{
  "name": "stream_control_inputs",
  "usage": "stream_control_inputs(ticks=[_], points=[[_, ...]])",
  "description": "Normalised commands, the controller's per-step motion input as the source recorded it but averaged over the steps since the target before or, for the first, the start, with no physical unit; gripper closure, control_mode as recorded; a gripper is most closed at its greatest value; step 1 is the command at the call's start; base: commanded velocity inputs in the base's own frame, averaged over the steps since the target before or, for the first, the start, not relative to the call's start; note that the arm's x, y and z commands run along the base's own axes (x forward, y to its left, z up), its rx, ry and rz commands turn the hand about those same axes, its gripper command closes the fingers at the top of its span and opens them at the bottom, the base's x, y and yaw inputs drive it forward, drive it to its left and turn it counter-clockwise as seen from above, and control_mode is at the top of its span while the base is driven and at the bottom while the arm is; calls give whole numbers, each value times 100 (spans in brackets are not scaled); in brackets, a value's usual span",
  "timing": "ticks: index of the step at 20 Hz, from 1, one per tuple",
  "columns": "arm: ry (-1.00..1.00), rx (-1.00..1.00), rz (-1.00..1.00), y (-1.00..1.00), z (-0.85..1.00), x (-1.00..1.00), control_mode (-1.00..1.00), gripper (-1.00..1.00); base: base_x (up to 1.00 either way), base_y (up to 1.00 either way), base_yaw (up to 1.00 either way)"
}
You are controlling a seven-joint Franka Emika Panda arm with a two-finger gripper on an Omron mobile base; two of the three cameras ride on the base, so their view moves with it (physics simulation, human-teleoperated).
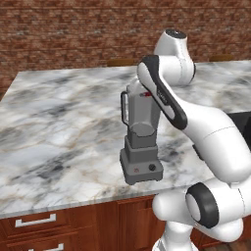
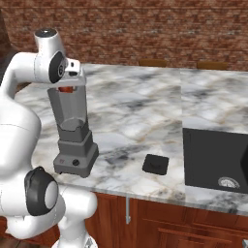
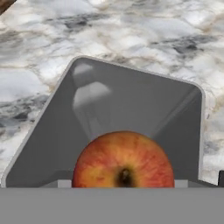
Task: Open the blender lid, put the apple in the blender, close the lid, and start the blender.
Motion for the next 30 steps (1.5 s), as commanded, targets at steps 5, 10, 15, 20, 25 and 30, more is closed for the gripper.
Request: stream_control_inputs(ticks=[5,10,15,20,25,30], points=[[0,8,0,0,-11,0,-100,-100,0,0,0],[-2,2,0,0,5,-6,-100,-100,0,0,0],[-11,0,0,0,42,-17,-100,-100,0,0,0],[-16,0,-1,-9,46,-30,-100,-100,0,0,0],[-15,3,-6,-61,-3,-90,-100,-100,0,0,0],[-1,5,-19,-100,-72,-58,-100,-100,0,0,0]])
